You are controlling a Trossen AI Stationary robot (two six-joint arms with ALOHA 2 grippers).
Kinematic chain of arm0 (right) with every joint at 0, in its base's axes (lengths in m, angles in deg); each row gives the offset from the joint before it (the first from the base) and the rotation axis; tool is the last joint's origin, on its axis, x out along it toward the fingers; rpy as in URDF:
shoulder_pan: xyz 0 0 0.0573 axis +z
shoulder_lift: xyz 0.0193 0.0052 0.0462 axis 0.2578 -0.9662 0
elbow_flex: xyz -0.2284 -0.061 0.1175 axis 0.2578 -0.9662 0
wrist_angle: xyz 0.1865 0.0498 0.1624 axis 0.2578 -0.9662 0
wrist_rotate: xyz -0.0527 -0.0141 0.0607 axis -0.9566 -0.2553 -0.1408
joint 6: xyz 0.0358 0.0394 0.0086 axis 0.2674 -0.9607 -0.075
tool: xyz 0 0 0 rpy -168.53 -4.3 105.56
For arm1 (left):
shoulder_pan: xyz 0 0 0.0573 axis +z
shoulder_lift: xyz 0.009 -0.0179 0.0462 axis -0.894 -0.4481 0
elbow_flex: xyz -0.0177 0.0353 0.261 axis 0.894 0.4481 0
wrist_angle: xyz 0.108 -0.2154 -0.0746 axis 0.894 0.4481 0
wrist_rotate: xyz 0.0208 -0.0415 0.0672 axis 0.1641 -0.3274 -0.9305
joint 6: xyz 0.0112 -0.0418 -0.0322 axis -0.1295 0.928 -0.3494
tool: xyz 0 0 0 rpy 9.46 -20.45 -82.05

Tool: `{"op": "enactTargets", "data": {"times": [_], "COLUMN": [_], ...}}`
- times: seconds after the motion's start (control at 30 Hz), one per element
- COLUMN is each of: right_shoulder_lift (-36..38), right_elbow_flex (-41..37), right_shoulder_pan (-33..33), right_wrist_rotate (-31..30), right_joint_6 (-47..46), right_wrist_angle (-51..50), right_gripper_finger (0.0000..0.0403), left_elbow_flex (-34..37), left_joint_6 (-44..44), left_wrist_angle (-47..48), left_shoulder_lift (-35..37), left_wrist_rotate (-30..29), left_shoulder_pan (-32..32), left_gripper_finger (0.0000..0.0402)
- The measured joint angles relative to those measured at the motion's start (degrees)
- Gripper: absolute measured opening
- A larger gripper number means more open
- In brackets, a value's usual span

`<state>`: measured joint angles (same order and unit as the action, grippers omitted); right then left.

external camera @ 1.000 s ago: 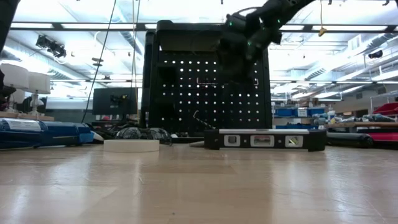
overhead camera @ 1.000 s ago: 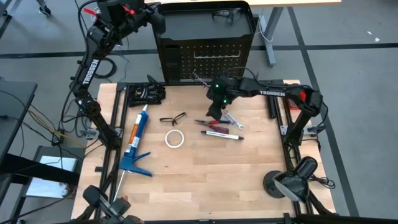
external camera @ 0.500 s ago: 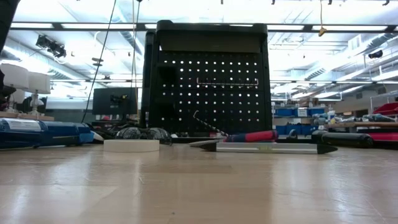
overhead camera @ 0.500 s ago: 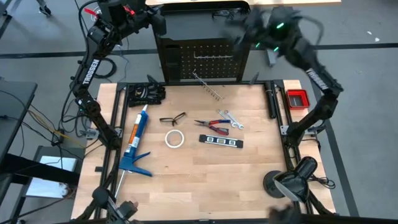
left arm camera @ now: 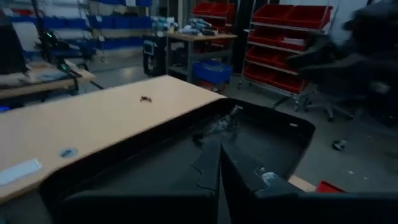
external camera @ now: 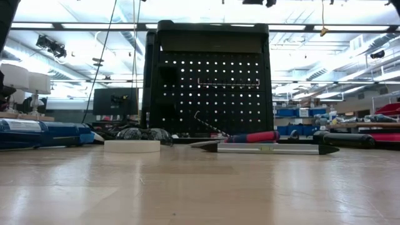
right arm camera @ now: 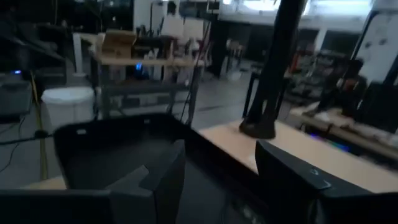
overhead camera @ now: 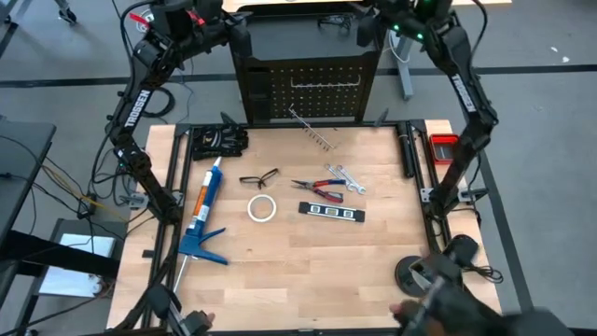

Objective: Hang tools onto peg board
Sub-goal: Remove the safety goggles from the peg board bin

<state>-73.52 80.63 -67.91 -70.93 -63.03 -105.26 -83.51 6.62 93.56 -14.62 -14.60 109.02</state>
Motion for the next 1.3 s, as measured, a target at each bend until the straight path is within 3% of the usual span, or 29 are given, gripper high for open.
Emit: {"op": "enactTargets", "data": {"times": [0.3,0.5,0.67,0.87,0.97,1.07,1.3], "right_shoulder_lift": [-6.6,-9.4,-9.2,-9.2,-9.1,-9.5,-11.5], "right_elbow_flex": [0.1,0.1,0.2,0.1,0.2,0.2,0.1], "right_shoulder_pan": [-4.2,-7.9,-9.7,-12.2,-12.0,-11.8,-14.0], "right_wrist_rotate": [0.1,4.6,4.9,5.8,5.6,1.4,-1.1], "right_joint_6": [6.9,5.8,6.0,-12.2,-13.9,-14.7,-28.2], "right_wrist_angle": [-5.4,-6.7,-3.3,4.6,6.3,6.4,9.5], "right_gripper_finger": [0.0203,0.0211,0.0223,0.0218,0.0217,0.0217,0.0212], "left_elbow_flex": [0.0,0.0,0.0,0.0,0.0,0.0,0.0], "left_joint_6": [1.6,2.4,2.4,2.4,2.4,2.4,2.4], "left_wrist_angle": [6.2,7.5,7.7,9.1,9.1,9.1,9.0], "left_shoulder_lift": [0.0,0.0,0.0,0.0,0.0,0.0,0.0], "left_wrist_rotate": [1.1,1.7,2.8,2.8,2.8,2.8,2.8], "left_shoulder_pan": [0.0,0.0,0.0,0.0,0.0,0.0,0.0], "left_gripper_finger": [0.0019,0.0019,0.0019,0.0019,0.0019,0.0019,0.0019]}}
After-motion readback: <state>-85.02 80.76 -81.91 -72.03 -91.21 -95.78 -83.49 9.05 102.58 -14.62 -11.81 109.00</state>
